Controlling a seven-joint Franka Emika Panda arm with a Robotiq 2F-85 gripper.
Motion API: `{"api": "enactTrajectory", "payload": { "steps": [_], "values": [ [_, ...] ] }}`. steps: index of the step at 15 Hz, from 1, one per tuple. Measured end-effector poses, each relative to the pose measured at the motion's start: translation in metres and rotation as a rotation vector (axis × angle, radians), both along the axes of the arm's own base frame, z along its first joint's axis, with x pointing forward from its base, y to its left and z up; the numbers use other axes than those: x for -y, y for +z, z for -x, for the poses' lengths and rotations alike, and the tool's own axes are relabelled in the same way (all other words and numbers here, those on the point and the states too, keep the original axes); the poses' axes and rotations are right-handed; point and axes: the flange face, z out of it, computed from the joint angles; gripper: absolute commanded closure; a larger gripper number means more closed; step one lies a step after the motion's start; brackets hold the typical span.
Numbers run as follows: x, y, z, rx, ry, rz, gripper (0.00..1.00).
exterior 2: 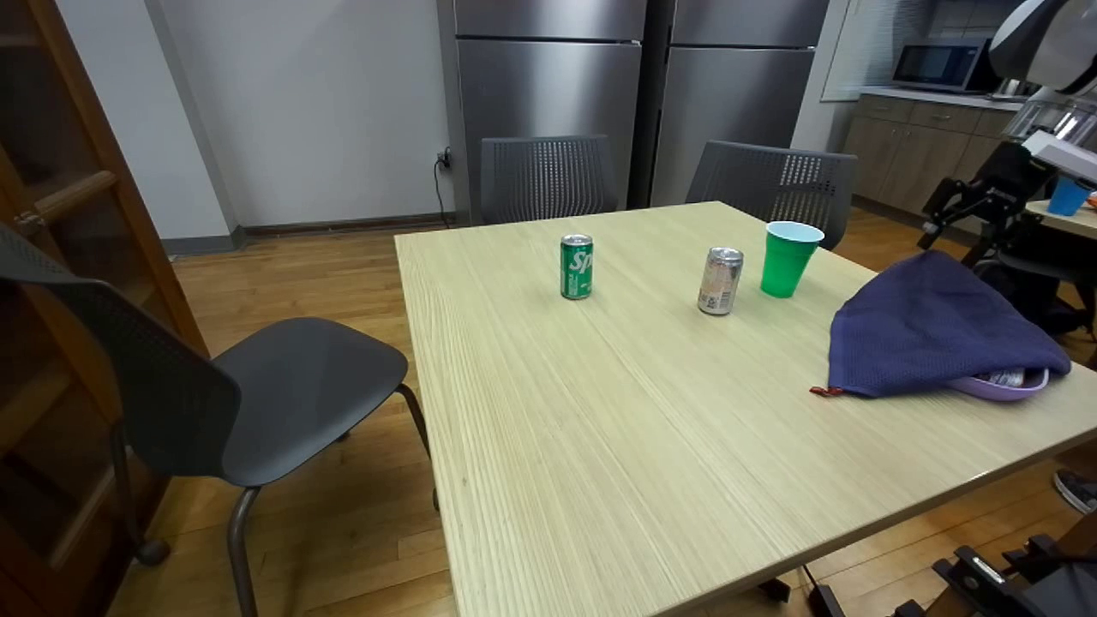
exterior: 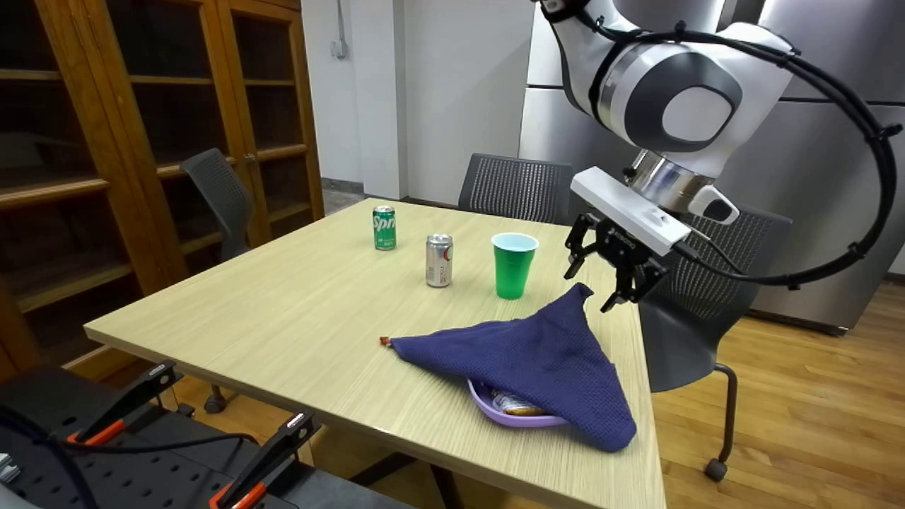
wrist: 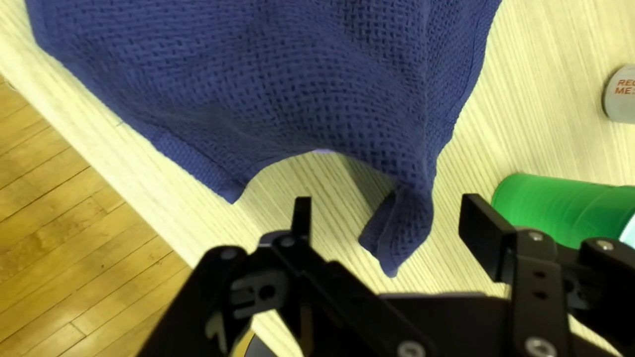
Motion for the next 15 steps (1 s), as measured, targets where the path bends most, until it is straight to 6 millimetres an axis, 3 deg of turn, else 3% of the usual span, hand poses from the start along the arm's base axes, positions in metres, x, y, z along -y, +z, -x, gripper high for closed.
{"api": "enactTrajectory", "payload": {
  "steps": [7,15],
  "values": [
    [0.01,0.009,0.03,-0.017,-0.044,0.022,0.0],
    [0.014,0.012,0.111,-0.081,-0.169,0.029,0.0]
  ]
}}
